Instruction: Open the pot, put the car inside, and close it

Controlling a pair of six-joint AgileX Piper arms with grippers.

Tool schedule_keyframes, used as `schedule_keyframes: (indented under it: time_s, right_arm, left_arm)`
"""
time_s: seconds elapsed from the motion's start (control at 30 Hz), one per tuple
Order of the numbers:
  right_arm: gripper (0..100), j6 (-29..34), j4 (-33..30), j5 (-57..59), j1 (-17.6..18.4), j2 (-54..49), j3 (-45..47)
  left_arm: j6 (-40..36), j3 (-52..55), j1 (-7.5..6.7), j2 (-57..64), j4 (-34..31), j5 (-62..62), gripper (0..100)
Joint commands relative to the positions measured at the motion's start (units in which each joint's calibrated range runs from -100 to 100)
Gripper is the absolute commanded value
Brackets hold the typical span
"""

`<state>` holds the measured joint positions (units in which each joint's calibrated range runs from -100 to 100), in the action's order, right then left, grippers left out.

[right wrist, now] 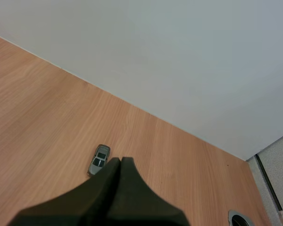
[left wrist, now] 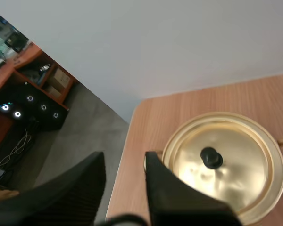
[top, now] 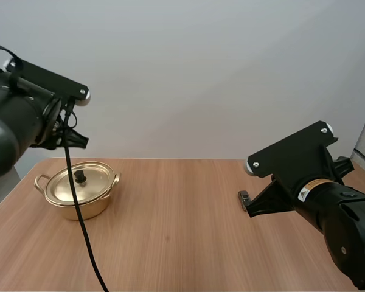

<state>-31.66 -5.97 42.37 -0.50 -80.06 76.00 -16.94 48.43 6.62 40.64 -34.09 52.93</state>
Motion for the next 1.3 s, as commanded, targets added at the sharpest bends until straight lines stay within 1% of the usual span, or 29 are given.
schedule_keyframes:
  time_s: [0.0,0.03,0.27,0.57,0.67,0.77,0.83,0.9,0.97,1.07,1.27]
  right_arm:
    - [0,0.0,0.0,0.0,0.0,0.0,0.1]
    - [0,0.0,0.0,0.0,0.0,0.0,0.1]
    - [0,0.0,0.1,-0.1,0.0,0.0,0.1]
    - [0,0.0,0.1,0.5,0.0,0.0,0.1]
    - [0,0.0,-0.1,0.5,0.0,0.0,0.1]
    - [0,0.0,-0.1,0.5,0.0,0.0,0.1]
    - [0,0.0,-0.2,0.5,0.0,0.0,0.1]
    - [0,0.0,-0.3,0.7,0.0,0.0,0.1]
    - [0,0.0,-0.3,0.7,0.0,0.0,0.1]
    - [0,0.0,-0.3,0.7,0.0,0.0,0.1]
    - [0,0.0,-0.3,0.8,0.0,0.0,0.1]
  left_arm:
    - [-0.1,0.0,-0.01,-13.5,-0.6,0.1,83]
    - [0.1,0.0,-0.01,-14.5,-0.7,0.1,85]
    - [2.2,-1.5,-0.01,-20.6,0.2,-0.1,85]
    - [12.7,-8.7,-0.01,-25.8,12.6,3.2,85]
    - [17.5,-10.2,-0.01,-26.2,19.2,4.5,85]
    - [19.4,-11.7,-0.01,-27.9,22.8,7.7,85]
    - [19.6,-12.8,-0.01,-30.2,22.8,10.6,85]
    - [19.6,-13.7,0.29,-32.4,22.8,12.2,85]
    - [19.6,-14.2,0.58,-33.8,22.7,12.4,85]
    - [19.6,-14.5,0.64,-34.8,22.5,12.1,84]
    - [19.7,-14.6,0.64,-35.0,22.3,8.7,73]
